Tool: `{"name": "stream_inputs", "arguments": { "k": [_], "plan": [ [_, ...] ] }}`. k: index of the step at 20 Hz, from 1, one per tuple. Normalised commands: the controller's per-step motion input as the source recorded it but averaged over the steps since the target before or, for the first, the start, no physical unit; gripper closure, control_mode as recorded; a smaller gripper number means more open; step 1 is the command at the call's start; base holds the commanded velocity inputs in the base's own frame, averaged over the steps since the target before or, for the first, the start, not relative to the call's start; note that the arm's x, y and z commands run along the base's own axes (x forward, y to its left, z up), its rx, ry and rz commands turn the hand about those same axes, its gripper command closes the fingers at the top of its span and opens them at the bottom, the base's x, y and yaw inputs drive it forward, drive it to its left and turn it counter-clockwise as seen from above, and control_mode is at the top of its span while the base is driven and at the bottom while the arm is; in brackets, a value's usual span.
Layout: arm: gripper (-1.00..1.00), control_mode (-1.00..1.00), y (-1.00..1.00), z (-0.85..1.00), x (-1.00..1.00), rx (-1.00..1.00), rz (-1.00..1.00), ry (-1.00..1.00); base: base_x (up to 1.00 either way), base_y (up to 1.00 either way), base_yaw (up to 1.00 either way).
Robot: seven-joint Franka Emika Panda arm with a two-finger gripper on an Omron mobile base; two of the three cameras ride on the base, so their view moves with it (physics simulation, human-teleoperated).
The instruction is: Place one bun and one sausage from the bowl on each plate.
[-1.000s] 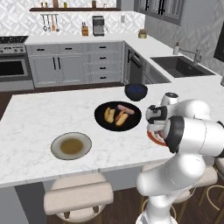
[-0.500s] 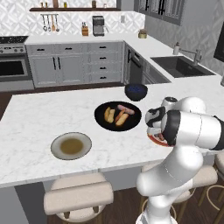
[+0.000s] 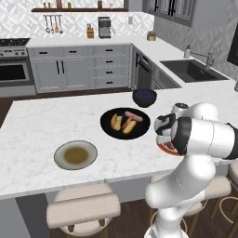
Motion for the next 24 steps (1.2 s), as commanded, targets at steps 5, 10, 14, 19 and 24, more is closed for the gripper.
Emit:
{"name": "stream_inputs", "arguments": {
  "k": [5,10,14,19,24],
  "plan": [
    [-1.0,-1.0,0.03,0.14,-0.11,0.0,0.0,-0.02,0.0,0.0,0.0],
    [-1.0,-1.0,0.09,0.71,-0.1,0.0,-0.1,-0.02,0.0,0.0,0.0],
    [-1.0,-1.0,0.7,0.42,-0.02,0.0,-0.18,-0.09,0.0,0.0,0.0],
    [-1.0,-1.0,0.69,0.26,0.3,0.04,-0.17,-0.17,0.0,0.0,0.0],
    [-1.0,-1.0,0.48,0.33,0.77,0.07,-0.21,-0.17,0.0,0.0,0.0]
  ]
}}
